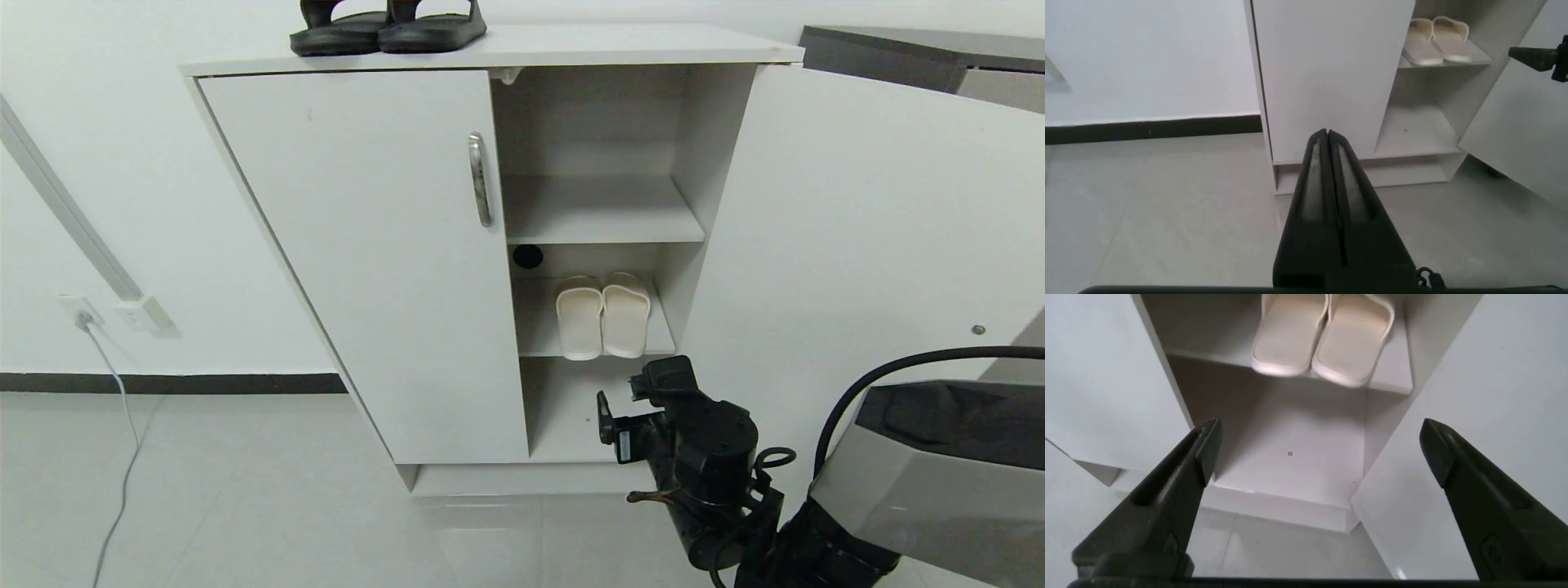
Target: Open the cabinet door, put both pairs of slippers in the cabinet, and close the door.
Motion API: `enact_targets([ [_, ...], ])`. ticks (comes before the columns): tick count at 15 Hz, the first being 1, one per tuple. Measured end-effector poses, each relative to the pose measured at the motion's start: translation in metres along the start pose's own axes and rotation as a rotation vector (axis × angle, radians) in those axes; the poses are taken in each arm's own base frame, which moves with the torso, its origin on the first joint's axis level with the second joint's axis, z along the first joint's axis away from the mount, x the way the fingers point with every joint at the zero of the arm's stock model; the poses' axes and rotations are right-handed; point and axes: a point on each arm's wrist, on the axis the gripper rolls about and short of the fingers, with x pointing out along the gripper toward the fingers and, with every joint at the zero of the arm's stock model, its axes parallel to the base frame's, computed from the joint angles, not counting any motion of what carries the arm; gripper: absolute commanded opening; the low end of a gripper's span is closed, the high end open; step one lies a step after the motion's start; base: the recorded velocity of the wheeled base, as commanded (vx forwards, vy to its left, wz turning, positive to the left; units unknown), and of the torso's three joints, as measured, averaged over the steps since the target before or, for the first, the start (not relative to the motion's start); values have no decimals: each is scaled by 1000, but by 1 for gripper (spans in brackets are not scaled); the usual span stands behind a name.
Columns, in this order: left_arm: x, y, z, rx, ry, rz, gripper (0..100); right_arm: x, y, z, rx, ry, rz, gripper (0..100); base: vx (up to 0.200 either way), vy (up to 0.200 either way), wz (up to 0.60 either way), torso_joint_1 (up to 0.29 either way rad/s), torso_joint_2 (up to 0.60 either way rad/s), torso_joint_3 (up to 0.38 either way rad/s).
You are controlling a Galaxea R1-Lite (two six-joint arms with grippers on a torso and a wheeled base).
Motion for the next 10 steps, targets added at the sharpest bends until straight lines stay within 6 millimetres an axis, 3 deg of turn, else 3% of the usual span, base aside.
enact_targets([
  [4, 0, 0, 0, 1, 0, 0, 0, -1, 0, -1, -4, 4, 1, 100, 0, 0, 0, 0, -1, 164],
  [8, 0, 0, 0, 0, 0, 1, 0, -1, 0, -1, -4, 5, 1, 100, 0, 0, 0, 1, 1, 13],
  [10, 0, 0, 0, 0, 0, 1, 0, -1, -1, -1, 4, -7, 0, 100, 0, 200, 0, 5, 0, 2],
])
